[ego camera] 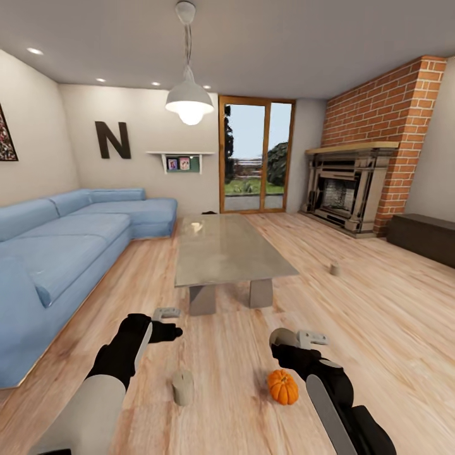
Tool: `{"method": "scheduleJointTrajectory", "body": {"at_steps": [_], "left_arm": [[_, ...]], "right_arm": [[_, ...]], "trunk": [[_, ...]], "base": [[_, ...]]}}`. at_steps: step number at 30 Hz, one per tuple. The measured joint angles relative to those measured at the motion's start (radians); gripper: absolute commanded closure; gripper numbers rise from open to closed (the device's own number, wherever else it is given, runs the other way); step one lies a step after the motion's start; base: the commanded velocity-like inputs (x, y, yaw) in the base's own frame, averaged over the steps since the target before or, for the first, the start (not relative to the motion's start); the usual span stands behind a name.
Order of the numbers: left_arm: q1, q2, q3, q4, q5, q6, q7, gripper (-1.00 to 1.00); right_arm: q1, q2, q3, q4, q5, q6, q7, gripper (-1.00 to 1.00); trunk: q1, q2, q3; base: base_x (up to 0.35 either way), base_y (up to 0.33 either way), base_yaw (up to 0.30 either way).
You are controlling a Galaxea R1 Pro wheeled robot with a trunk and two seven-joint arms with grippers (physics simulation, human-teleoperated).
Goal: Place each of the two pumpkins and all three candles from the living room inside a cabinet in the living room (use any cabinet), then make sure every cabinet is closed, and position the cauldron so it is next to a table in the living room.
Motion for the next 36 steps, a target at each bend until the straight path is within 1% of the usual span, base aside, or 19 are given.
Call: {"method": "scheduleJointTrajectory", "body": {"at_steps": [2, 8, 14, 21, 23, 26, 30, 31, 36], "left_arm": [[0.0, 0.0, -0.001, 0.001, -0.001, 0.007, 0.001, -1.0], [-0.001, 0.001, -0.003, 0.0, -0.002, 0.093, 0.006, -1.0], [0.0, 0.0, -0.007, -0.001, -0.004, 0.112, 0.009, -1.0], [-0.001, 0.0, -0.009, 0.0, -0.004, 0.113, 0.01, -1.0], [-0.001, 0.0, -0.009, 0.001, -0.005, 0.113, 0.01, -1.0], [-0.001, 0.0, -0.009, 0.005, -0.006, 0.113, 0.012, -1.0], [-0.001, -0.001, -0.009, 0.018, -0.006, 0.112, 0.013, -1.0], [-0.001, 0.0, -0.009, 0.02, -0.005, 0.112, 0.013, -1.0], [-0.001, 0.0, -0.009, 0.024, -0.005, 0.111, 0.011, -1.0]], "right_arm": [[0.0, 0.0, -0.001, -0.001, 0.0, 0.0, 0.0, 1.0], [0.0, 0.0, 0.0, -0.003, 0.0, 0.0, 0.0, 1.0], [0.0, 0.0, 0.0, -0.023, 0.001, 0.0, 0.0, 1.0], [0.0, 0.0, 0.006, -0.036, 0.0, 0.001, 0.0, 1.0], [0.001, 0.001, 0.016, -0.037, -0.003, -0.001, 0.0, 1.0], [0.001, 0.002, 0.043, -0.037, -0.002, -0.001, 0.001, 1.0], [0.001, 0.009, 0.103, -0.037, -0.01, -0.004, 0.003, 1.0], [0.001, 0.011, 0.121, -0.037, -0.004, -0.002, 0.002, 1.0], [0.001, 0.013, 0.15, -0.037, -0.002, -0.002, 0.002, 1.0]], "trunk": [[0.0, 0.0, 0.001], [0.0, 0.0, 0.003], [0.0, 0.0, 0.003], [0.004, -0.001, -0.024], [0.005, -0.002, -0.031], [0.006, -0.003, -0.043], [0.008, -0.004, -0.058], [0.008, -0.004, -0.062], [0.01, -0.005, -0.082]], "base": [[0.168, 0.106, -0.089], [0.046, 0.029, -0.041], [0.005, 0.003, -0.004], [0.0, 0.0, 0.0], [0.0, 0.0, 0.0], [0.0, 0.0, 0.0], [0.0, 0.0, 0.0], [0.0, 0.0, 0.0], [0.0, 0.0, 0.0]]}}
